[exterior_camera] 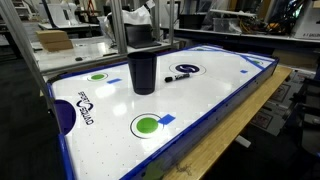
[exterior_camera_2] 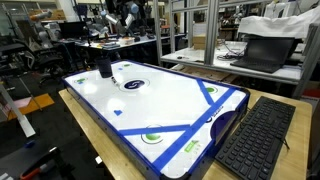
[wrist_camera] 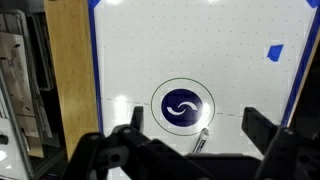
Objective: Put the marker inside the cup
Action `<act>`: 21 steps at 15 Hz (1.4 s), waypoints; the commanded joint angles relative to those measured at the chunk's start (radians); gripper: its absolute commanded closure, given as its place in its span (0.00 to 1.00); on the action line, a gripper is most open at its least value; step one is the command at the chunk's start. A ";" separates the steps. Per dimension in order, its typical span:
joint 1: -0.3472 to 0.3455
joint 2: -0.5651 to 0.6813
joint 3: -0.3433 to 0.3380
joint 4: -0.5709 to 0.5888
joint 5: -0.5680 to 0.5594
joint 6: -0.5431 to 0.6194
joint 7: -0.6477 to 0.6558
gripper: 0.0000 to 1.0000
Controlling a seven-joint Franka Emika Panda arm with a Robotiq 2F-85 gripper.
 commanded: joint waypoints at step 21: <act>-0.031 0.135 0.173 0.066 0.075 -0.029 0.202 0.00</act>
